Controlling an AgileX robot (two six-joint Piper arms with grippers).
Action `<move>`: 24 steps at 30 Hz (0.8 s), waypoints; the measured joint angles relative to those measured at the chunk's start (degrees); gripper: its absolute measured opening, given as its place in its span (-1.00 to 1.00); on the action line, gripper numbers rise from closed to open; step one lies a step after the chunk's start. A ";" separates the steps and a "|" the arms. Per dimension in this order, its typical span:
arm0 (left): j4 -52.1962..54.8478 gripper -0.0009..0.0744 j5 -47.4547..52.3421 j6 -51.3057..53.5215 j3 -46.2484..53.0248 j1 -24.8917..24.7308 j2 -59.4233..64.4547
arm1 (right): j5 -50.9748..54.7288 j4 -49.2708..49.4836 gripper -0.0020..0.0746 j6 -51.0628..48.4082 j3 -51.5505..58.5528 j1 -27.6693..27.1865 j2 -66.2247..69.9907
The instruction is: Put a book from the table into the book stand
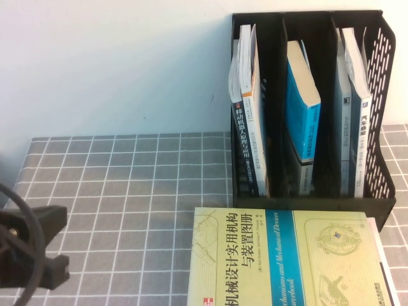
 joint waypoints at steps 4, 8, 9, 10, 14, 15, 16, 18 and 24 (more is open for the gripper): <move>-0.08 -0.97 0.52 0.00 1.37 0.00 0.00 | -0.14 -1.13 -0.95 0.76 3.20 0.00 -10.55; -0.08 -0.97 -0.10 -1.32 2.76 0.00 0.00 | -4.75 -1.57 -0.95 2.86 11.19 0.00 -17.29; -0.08 -0.97 -0.67 -1.59 2.94 0.00 0.00 | -6.84 -1.57 -0.95 3.51 13.79 0.00 -18.27; -0.08 -0.97 -1.47 -1.73 2.96 0.00 0.00 | -8.52 -1.57 -0.95 4.35 15.92 0.00 -18.88; -0.08 -0.97 -9.60 -2.06 3.06 0.00 0.00 | -14.80 -1.81 -0.95 6.23 24.20 0.00 -19.40; -0.08 -0.97 -12.97 -2.06 3.06 0.00 0.00 | -15.24 -1.81 -0.95 6.23 25.34 0.00 -19.40; -0.08 -0.97 -15.56 -2.06 3.06 0.00 0.00 | -15.36 -1.81 -0.95 6.23 25.95 0.00 -19.40; -0.08 -0.97 -21.25 -2.14 3.06 0.00 0.00 | -15.12 -1.81 -0.95 6.33 26.55 0.00 -19.40; -0.12 -0.97 -27.22 -2.18 3.06 0.00 0.86 | -10.05 0.66 -0.95 7.16 26.70 0.00 -19.40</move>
